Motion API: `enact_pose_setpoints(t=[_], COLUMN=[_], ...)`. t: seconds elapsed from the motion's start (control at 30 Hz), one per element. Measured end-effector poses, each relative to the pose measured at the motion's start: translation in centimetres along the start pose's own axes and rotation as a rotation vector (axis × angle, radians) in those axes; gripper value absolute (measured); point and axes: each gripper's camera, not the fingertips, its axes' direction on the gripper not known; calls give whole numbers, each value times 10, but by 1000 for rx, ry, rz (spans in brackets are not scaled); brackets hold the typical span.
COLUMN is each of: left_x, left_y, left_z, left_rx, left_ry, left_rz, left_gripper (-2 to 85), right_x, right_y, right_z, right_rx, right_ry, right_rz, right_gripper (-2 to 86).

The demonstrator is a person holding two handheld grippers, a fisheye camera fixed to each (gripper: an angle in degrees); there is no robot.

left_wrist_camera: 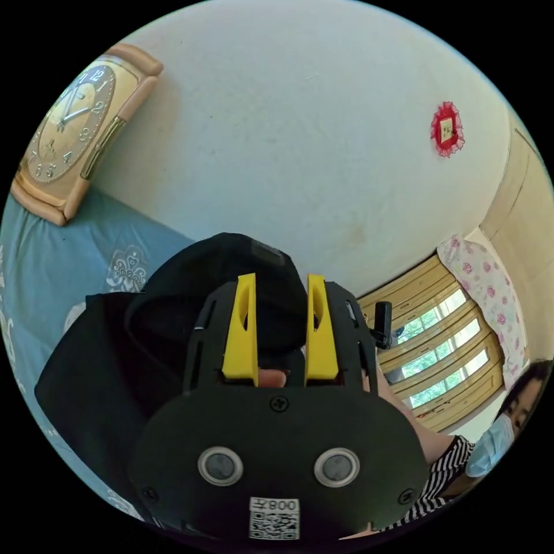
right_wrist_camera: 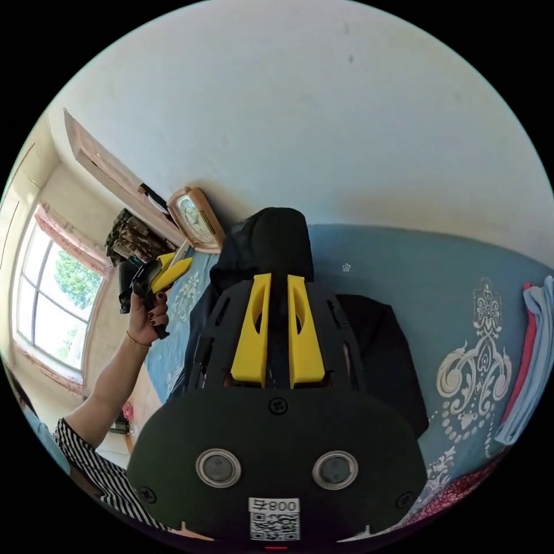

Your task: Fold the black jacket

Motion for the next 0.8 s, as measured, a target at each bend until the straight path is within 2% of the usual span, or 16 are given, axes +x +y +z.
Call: enact_pose_setpoints(t=[0.17, 0.33, 0.4, 0.5, 0.7, 0.8], left_x=[-45, -60, -63, -62, -80, -82], left_y=[88, 189, 217, 243, 252, 254], left_z=[-52, -161, -178, -182, -162, -170], left_rx=[-95, -66, -109, -182, -291, -282], left_ry=[19, -196, -255, -344, -340, -292], left_rz=[-56, -151, -204, -239, -309, -329], left_gripper=[131, 141, 144, 144, 114, 105], right_x=[34, 40, 38, 31, 6, -16], right_y=[103, 218, 249, 287, 313, 319], right_z=[8, -30, -40, -39, -30, -37], right_rx=[-161, -247, -261, -320, -332, -311], right_ry=[0, 109, 121, 136, 166, 194], right_rz=[27, 94, 141, 202, 225, 179], right_gripper=[80, 91, 93, 100, 113, 112])
